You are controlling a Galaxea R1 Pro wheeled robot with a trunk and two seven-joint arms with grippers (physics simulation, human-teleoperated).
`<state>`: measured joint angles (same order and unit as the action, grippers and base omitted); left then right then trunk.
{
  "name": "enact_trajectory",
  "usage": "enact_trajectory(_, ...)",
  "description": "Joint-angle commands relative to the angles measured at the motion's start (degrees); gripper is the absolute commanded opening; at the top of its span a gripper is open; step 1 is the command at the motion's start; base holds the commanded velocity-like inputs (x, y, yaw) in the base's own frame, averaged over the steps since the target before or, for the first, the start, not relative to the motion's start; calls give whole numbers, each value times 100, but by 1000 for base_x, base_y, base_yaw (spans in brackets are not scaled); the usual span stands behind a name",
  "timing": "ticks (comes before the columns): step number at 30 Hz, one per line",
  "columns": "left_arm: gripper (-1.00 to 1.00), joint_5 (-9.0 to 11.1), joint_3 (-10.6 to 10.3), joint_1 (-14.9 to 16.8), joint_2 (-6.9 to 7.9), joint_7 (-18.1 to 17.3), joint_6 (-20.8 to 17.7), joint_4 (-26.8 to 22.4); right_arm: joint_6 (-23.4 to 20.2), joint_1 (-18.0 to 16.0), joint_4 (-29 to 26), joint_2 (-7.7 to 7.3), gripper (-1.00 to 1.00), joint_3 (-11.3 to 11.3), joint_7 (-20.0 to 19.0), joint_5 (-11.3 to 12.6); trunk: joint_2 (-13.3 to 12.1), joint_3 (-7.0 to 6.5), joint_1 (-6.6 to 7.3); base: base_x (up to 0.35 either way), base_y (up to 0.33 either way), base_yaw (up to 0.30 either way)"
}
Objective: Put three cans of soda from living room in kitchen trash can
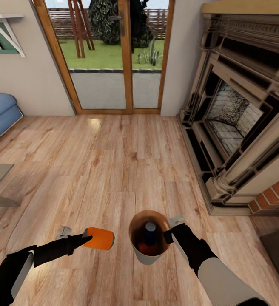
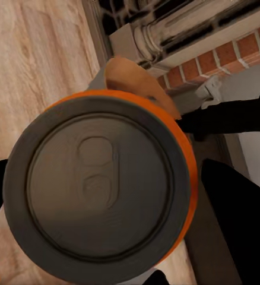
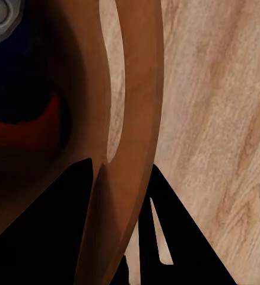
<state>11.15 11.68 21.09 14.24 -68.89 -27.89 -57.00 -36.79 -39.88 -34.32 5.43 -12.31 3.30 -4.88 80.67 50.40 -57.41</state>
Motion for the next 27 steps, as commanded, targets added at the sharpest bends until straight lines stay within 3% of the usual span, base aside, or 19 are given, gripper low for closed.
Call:
enact_trajectory(1, -100, 1, -5, 0, 0, -1, -2, -3, 62, -30, 62, 2, -100, 0, -5, 59, 0, -1, 0, 0, 0, 0)
enact_trajectory(6, -100, 72, -18, -1, 0, -92, -15, -11, 211, -71, 162, 2, -100, 0, -5, 57, 0, -1, 0, 0, 0, 0)
enact_trajectory(12, -100, 490, -19, -3, 0, -373, -348, -153, 248, -81, 186, 0, -100, 0, -5, 55, 0, -1, 0, 0, 0, 0)
enact_trajectory(27, -100, 577, -43, 0, -25, -547, -591, -493, 252, -82, 189, -7, -100, 0, -5, 52, 0, -1, 0, 0, 0, 0)
